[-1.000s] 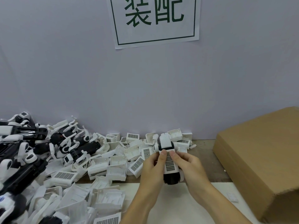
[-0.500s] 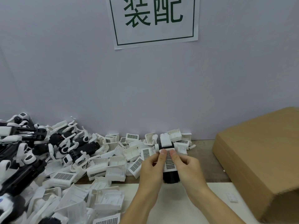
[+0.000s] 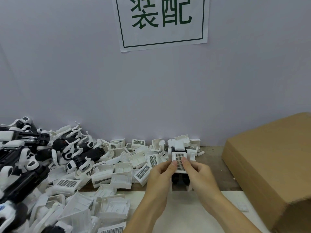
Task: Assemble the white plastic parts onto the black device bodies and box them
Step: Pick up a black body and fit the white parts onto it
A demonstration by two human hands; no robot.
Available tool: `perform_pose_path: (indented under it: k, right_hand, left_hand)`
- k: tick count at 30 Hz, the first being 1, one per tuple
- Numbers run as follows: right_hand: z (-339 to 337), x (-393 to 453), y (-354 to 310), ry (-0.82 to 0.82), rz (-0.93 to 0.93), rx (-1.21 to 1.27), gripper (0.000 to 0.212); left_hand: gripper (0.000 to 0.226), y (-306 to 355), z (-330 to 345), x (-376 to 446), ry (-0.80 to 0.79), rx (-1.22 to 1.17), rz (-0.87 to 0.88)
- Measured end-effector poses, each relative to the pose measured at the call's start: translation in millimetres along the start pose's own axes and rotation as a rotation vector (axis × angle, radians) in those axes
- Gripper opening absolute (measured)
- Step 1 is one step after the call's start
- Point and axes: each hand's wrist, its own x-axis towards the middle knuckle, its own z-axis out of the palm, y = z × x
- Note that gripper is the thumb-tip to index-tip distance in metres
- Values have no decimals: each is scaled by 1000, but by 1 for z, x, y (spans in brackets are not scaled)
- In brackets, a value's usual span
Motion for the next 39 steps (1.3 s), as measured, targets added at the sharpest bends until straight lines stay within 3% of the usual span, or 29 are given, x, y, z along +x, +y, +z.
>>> perform_pose_path:
  k: [6,9,11,14,17,19,23,25,30,34,37,39]
  right_hand:
    - [0,-2,-2,-62,-77,-132,16]
    - [4,-5,-6,-37,-174,-102,11]
    - [6,-7,-5,50,-283,-224,8]
    - [11,-11,2,17,-373,-439,32]
    - [10,-8,7,-15,-368,-579,58]
    - [4,-6,4,73,-349,-497,48]
    - [-14,0,-8,148,-147,-74,7]
    - [-22,3,-12,117,35,80,19]
    - [-21,2,-10,-53,304,205,38]
    - [-21,1,-11,-85,320,173,36]
    - [-29,1,-17,-179,160,130,23]
    - [-34,1,-19,-245,46,133,26]
  left_hand:
    - [20,1,-1,1,65,50,13]
    - [16,2,-3,2,122,-62,-4]
    - [19,4,-3,3,199,-169,0]
    - [30,5,-3,3,265,-321,-28]
    - [27,7,-4,2,179,-349,-56]
    - [23,7,-4,1,197,-259,-12]
    - [13,4,-7,4,442,23,215]
    - [5,3,-9,5,448,9,230]
    - [24,4,-9,6,237,-119,41]
    - [28,2,-12,11,225,-270,13]
    - [19,6,-14,10,264,-302,5]
    - [23,6,-13,10,294,-247,0]
